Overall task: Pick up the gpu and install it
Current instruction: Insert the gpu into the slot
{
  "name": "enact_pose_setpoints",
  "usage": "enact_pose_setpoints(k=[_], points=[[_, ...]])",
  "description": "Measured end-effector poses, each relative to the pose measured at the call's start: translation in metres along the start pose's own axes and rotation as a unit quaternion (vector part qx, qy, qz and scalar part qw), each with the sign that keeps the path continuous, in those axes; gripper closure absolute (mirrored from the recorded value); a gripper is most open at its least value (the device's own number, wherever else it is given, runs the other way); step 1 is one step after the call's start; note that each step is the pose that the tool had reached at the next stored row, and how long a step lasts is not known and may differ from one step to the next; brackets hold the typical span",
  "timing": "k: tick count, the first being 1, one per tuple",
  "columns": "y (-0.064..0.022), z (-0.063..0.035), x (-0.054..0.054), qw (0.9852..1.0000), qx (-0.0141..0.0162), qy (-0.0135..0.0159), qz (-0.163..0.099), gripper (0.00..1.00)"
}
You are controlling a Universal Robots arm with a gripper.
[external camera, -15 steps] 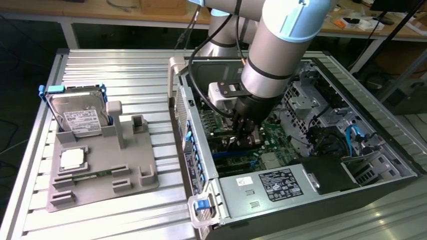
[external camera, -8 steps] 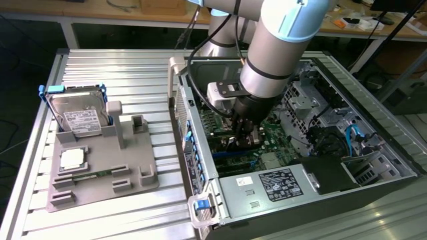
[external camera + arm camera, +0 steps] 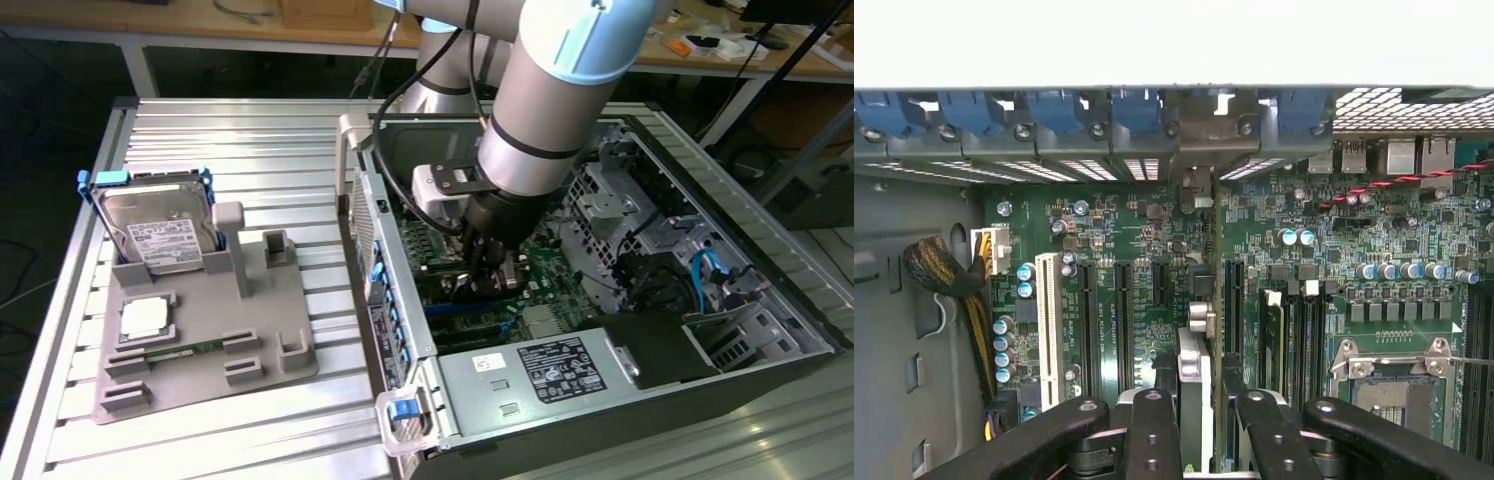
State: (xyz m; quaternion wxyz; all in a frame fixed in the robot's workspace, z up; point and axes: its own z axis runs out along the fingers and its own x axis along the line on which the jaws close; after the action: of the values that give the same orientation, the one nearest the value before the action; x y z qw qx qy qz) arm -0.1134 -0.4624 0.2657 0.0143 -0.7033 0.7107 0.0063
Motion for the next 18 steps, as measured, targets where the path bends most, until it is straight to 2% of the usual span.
enact_pose_setpoints(k=[10,13,18], points=[[0.0029,0.0049,0.0,1.0,0.0,0.0,0.0,0.73],[0.0029,0.005,-0.0013,1.0,0.0001,0.0064,0.0,0.73],[0.0036,0.0067,-0.0012,1.0,0.0001,0.0059,0.0,0.73]])
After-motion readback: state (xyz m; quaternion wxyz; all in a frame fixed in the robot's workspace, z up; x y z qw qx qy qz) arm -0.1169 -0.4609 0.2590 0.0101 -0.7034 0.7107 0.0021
